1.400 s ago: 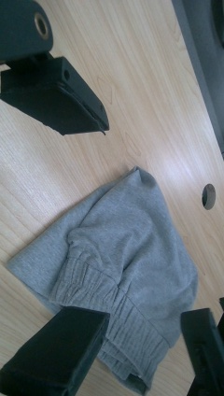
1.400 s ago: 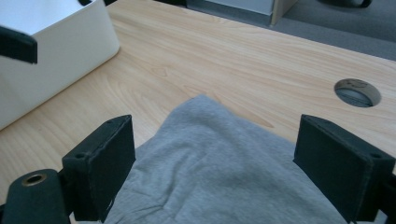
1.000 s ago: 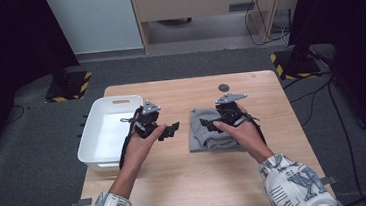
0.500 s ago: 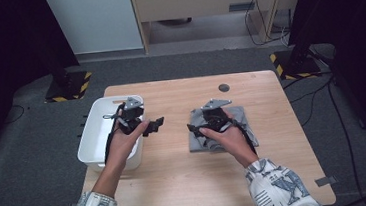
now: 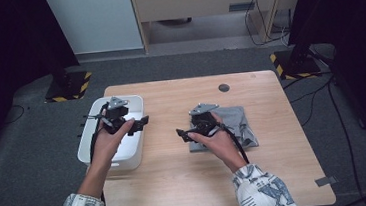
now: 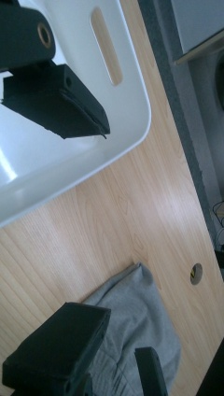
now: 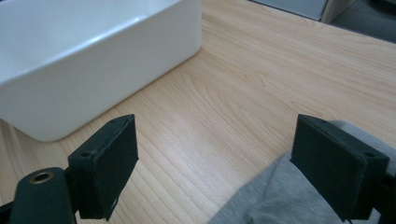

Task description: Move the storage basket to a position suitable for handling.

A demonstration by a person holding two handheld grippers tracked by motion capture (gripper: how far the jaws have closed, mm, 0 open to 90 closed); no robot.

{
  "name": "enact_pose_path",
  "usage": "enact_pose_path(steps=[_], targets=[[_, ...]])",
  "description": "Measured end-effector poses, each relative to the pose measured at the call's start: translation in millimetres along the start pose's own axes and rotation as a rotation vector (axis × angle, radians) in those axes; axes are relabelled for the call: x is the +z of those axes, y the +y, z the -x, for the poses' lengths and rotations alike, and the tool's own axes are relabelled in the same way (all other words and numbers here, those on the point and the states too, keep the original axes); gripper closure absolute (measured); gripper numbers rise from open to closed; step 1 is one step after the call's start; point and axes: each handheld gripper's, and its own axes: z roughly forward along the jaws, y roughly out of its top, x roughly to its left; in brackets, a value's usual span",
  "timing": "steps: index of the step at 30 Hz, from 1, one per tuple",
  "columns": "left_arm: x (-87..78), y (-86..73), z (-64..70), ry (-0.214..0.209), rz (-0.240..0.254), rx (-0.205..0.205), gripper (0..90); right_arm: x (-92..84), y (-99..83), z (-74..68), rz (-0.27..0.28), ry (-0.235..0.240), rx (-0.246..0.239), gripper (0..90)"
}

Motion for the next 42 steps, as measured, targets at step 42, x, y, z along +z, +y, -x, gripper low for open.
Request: enact_pose_path(steps=[42], targets=[[-46.1, -39.2, -84.1, 0.166, 0.020, -0.092, 19.6, 8.1, -18.7, -27.6, 0.002, 0.042, -0.019, 21.4]])
